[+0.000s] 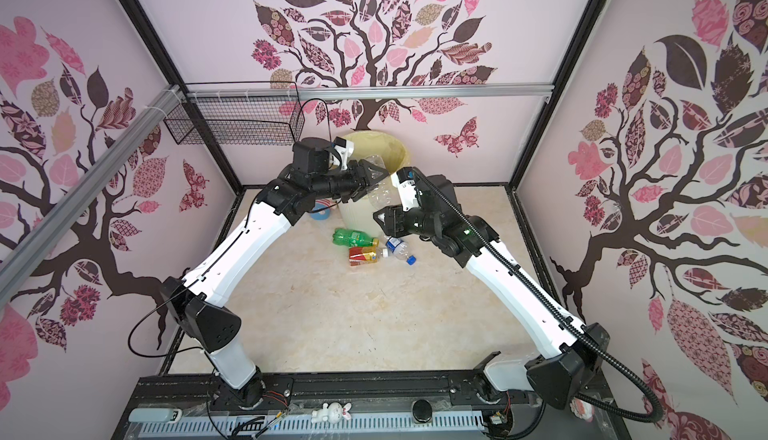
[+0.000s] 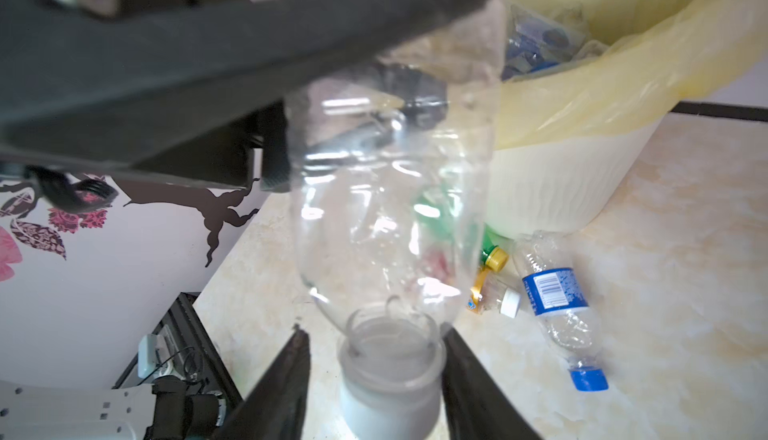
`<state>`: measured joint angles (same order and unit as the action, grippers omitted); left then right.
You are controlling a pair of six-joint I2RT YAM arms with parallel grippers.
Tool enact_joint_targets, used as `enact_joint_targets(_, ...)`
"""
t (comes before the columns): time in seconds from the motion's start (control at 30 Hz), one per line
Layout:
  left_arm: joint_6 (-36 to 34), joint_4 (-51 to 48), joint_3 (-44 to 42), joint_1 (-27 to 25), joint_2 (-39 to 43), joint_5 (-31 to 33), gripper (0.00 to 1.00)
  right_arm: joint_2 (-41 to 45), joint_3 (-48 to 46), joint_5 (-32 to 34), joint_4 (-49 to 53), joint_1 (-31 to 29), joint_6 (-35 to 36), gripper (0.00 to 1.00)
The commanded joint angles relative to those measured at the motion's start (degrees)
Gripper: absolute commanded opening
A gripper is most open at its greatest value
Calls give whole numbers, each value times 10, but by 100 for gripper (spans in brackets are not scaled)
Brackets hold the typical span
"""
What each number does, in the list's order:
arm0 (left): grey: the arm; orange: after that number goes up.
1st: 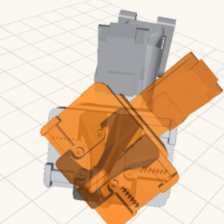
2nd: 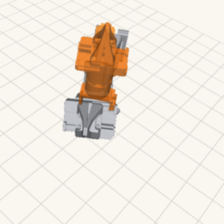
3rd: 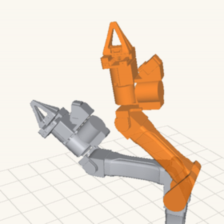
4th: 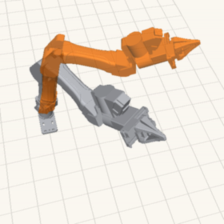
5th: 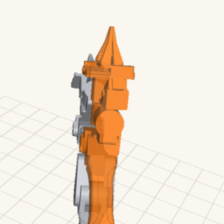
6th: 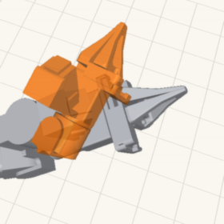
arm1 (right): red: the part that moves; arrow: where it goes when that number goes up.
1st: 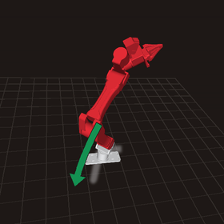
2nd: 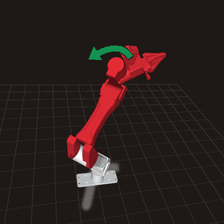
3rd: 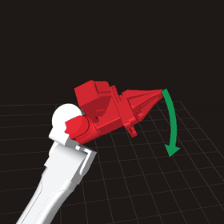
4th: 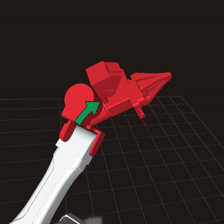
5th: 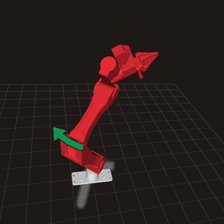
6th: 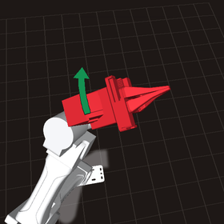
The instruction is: Throw the plastic bottles in the bin
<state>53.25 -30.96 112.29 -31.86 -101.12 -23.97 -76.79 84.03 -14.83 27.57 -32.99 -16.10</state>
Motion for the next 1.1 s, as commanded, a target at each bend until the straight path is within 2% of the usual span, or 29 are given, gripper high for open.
enact_joint_targets(0.0, -15, 13, 30, 13, 0, 28, 54, -14, 48, 36, 17, -2, 8, 63)
enact_joint_targets(0.1, -22, 18, 33, 28, 10, 71, 54, -29, 84, 68, 40, -3, 6, 66)
enact_joint_targets(0.2, -35, 35, 44, 42, 14, 109, 54, -43, 122, 90, 53, -3, 2, 77)
enact_joint_targets(0.4, -81, 53, 118, 57, -3, 185, 54, -80, 219, 119, 85, -2, -11, 100)
enact_joint_targets(0.6, -150, 106, 183, 59, -7, 262, 54, -91, 272, 146, 89, -3, -21, 100)
enact_joint_targets(0.83, -221, 185, 204, 61, 0, 315, 52, -63, 249, 177, 78, 3, -18, 100)
enact_joint_targets(0.97, -178, 170, 210, 67, -38, 315, 55, -59, 231, 167, 81, 15, -25, 100)
enact_joint_targets(1.07, -104, 139, 222, 77, -105, 271, 56, -58, 223, 160, 85, 20, -32, 100)
